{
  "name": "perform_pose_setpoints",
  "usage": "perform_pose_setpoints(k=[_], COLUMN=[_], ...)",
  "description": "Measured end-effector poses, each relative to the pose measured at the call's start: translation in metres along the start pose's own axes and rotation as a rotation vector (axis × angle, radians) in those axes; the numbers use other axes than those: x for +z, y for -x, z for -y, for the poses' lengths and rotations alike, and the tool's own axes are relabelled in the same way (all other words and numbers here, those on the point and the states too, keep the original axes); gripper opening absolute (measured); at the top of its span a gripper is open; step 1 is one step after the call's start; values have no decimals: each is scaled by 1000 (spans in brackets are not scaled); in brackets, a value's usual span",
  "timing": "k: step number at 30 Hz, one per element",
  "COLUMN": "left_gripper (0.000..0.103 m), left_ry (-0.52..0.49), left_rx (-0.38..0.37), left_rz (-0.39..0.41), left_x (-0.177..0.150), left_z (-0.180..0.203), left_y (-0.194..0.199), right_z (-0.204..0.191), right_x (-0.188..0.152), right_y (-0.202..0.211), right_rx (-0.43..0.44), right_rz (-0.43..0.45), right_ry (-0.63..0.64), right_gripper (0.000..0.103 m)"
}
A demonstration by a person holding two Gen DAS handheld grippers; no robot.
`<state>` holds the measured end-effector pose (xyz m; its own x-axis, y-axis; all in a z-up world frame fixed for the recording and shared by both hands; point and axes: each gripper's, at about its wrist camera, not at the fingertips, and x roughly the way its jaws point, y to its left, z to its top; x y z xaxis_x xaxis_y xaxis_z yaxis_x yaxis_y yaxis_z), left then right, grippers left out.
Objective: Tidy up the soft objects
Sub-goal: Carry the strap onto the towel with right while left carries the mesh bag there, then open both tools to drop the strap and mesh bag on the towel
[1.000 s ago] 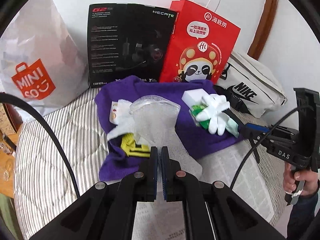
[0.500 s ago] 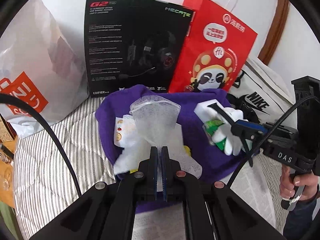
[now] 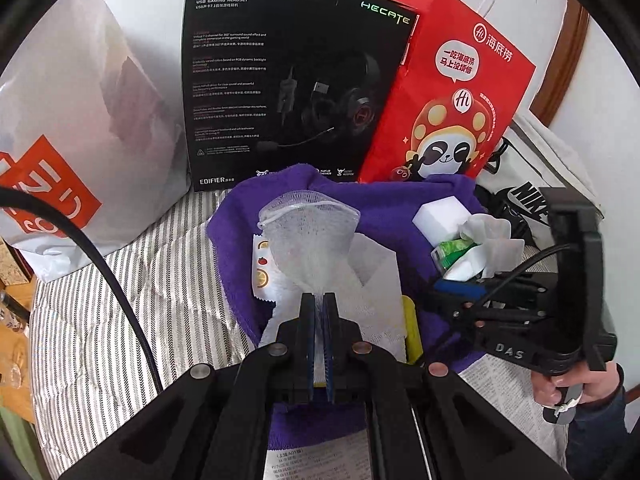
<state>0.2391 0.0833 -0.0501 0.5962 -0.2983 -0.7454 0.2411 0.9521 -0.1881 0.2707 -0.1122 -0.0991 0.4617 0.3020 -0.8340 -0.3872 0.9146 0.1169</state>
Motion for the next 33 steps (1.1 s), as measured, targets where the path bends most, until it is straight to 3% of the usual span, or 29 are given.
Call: perform_pose_setpoints(k=[9, 11, 13, 14, 24, 33], left_gripper=[5, 5, 5, 5, 5, 5], left_ry=[0, -1, -3, -5, -25, -81], left_rx=[-13, -13, -10, -11, -41, -92], left_rz=[-6, -5, -6, -6, -6, -13], left_x=[1, 2, 3, 3, 8, 19], left_z=[-1, -1, -1, 0, 12, 49], left_y=[-3, -3, -2, -2, 1, 0], right_z=[6, 4, 3, 2, 17, 48], right_x=[-3, -1, 0, 1, 7, -7], right_y=[-7, -2, 5, 10, 51, 86], right_rx=[30, 39, 54, 57, 5, -53], right_rz=[-7, 6, 21, 35, 90, 137], right_ry=[-25, -26, -22, -20, -49, -104], right_gripper=[22, 26, 43, 44, 45, 45])
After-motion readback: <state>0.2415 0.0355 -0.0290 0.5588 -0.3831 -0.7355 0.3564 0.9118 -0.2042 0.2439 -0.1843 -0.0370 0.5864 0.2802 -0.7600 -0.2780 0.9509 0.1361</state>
